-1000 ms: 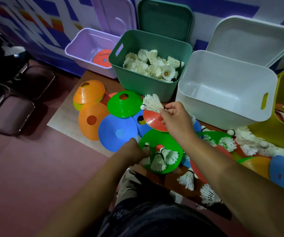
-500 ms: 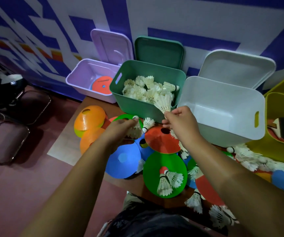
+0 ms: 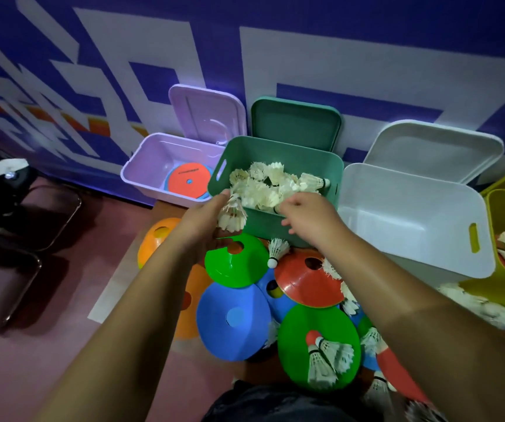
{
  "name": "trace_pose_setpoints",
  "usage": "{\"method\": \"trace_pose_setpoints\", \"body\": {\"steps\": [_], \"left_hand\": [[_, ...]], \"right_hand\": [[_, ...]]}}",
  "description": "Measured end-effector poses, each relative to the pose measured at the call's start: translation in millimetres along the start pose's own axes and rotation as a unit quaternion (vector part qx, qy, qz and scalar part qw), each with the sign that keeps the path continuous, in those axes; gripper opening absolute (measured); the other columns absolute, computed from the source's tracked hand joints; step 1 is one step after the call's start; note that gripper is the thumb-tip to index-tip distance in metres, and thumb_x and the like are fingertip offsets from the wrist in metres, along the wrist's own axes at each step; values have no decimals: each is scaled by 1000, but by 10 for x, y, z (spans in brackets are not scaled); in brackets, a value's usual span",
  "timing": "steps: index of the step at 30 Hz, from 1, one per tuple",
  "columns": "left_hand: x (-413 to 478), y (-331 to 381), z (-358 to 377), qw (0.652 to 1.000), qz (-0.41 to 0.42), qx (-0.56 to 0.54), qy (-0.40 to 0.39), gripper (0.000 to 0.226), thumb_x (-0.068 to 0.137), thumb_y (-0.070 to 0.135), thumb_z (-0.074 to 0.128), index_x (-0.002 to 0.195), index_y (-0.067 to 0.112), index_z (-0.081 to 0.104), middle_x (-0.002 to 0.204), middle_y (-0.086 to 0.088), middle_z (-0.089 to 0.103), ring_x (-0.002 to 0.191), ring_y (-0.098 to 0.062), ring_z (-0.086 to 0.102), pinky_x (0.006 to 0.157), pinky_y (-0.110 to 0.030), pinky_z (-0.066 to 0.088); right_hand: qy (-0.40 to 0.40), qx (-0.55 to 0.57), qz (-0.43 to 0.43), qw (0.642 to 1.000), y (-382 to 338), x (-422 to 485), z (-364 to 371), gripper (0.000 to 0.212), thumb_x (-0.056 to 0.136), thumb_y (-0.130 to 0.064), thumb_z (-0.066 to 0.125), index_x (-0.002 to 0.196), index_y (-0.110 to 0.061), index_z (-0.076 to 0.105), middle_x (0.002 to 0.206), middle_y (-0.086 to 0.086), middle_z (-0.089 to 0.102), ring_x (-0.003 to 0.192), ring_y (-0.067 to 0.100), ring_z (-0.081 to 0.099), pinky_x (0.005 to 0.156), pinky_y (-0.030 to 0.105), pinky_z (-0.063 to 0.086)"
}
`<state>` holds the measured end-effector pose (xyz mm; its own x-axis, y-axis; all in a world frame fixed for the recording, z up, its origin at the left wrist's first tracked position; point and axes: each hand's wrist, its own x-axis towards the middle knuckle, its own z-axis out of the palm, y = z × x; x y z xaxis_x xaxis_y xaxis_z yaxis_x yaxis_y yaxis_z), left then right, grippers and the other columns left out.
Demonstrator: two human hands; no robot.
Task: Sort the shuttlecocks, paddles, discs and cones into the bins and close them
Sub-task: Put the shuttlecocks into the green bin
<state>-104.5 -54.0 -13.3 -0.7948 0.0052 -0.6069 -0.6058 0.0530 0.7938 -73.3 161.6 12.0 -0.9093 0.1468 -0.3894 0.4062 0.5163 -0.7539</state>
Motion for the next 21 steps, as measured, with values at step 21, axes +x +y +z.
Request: {"method": "trace_pose_setpoints", "body": {"steps": [21], "left_hand": [[341, 45, 183, 1000, -15, 7, 13, 44, 107, 51, 48, 117, 11, 64, 99, -6, 76, 76, -23, 75, 72, -38, 56]], "right_hand": [[13, 93, 6, 996, 547, -113, -101, 20, 99, -22, 60, 91, -26, 77, 91, -10, 79, 76, 6, 76, 85, 44, 65]]}}
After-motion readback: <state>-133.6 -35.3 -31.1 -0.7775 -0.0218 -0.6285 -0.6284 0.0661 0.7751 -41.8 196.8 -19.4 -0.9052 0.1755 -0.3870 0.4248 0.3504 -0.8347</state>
